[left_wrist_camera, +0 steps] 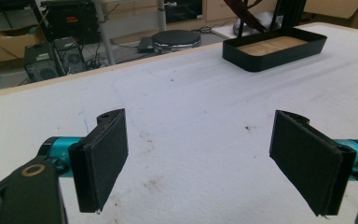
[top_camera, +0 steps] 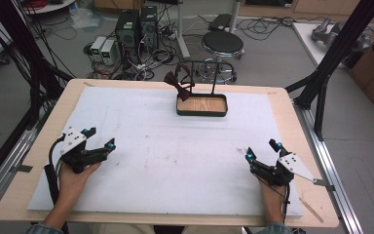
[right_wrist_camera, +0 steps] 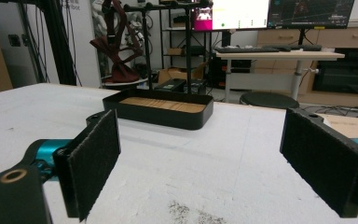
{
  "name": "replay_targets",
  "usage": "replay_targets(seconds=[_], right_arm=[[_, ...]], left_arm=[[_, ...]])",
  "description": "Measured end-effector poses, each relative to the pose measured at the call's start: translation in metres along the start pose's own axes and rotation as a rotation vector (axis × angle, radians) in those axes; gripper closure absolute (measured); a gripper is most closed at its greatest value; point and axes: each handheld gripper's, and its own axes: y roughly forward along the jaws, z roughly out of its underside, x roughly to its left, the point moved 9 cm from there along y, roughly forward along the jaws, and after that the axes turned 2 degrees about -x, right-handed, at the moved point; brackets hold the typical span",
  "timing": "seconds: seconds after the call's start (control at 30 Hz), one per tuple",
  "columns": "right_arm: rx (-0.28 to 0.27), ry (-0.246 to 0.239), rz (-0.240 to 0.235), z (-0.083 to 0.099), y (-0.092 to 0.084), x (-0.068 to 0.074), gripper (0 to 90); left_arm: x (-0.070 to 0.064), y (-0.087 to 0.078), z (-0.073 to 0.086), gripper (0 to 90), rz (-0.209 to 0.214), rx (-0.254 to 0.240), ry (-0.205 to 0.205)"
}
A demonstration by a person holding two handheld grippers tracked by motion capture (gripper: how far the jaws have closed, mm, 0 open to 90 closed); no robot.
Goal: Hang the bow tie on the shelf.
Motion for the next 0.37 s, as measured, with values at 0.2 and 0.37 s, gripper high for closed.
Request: replay_targets(seconds=[0.2,0.37], right_arm=[[0.007,0.007,-0.002,0.0005,0.0002,0.001,11.4],[0.007,0.01,-0.003,0.0006,0.0,0.001,11.4]], left_arm=[[0.0011,-0.0005,0.0006,19.7,0.002,0.001,-0.001],[0.0016,-0.0003,0.0024,19.7,0.002,0.011,0.005]])
